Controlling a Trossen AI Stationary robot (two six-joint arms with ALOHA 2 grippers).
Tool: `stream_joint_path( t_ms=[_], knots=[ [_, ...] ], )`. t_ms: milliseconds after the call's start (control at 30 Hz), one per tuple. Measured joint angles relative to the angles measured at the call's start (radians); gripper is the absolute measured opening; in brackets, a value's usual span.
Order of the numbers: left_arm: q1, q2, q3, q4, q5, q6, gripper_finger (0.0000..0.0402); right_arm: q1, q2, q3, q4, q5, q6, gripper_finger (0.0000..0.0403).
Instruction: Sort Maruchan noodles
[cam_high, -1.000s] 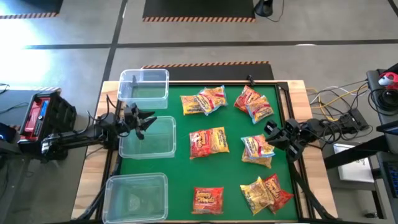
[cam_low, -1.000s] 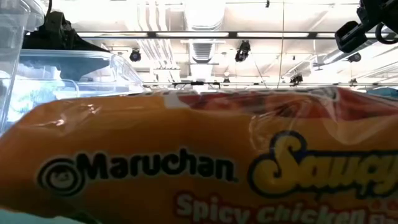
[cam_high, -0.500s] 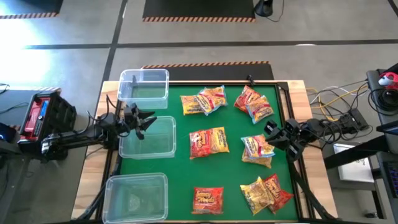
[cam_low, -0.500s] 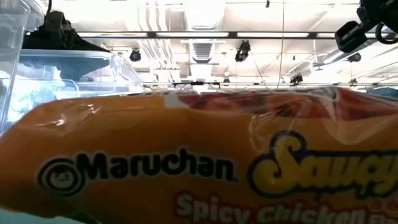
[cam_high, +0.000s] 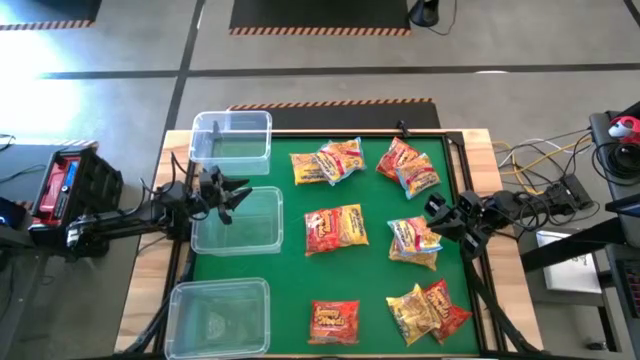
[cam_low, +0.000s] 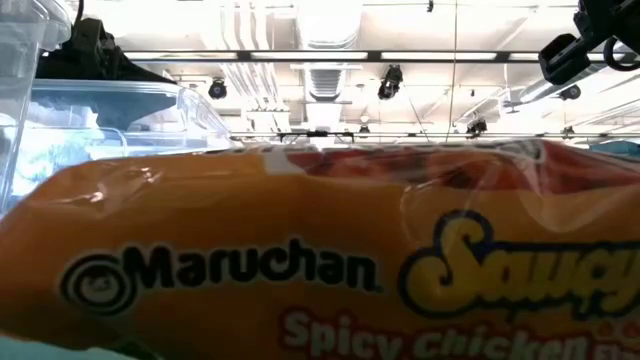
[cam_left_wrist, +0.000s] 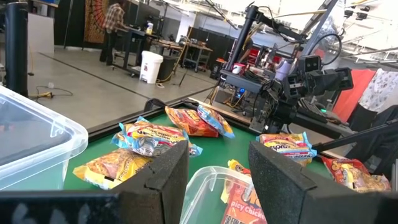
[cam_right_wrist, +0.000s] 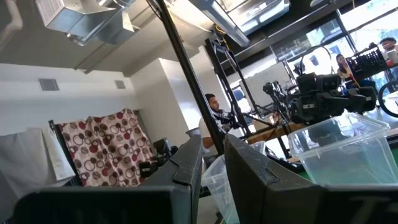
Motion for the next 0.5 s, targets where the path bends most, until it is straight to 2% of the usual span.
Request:
stream_joint_path(
  t_ms=[300, 500],
  knots=[
    [0.0, 0.0, 0.0, 0.001, 0.0, 0.0, 0.015, 0.0, 0.0, 0.0, 0.001, 0.002, 0.0, 0.0061],
    [0.0, 0.0, 0.0, 0.001, 0.0, 0.0, 0.015, 0.0, 0.0, 0.0, 0.01, 0.105, -0.038, 0.0061]
  ],
)
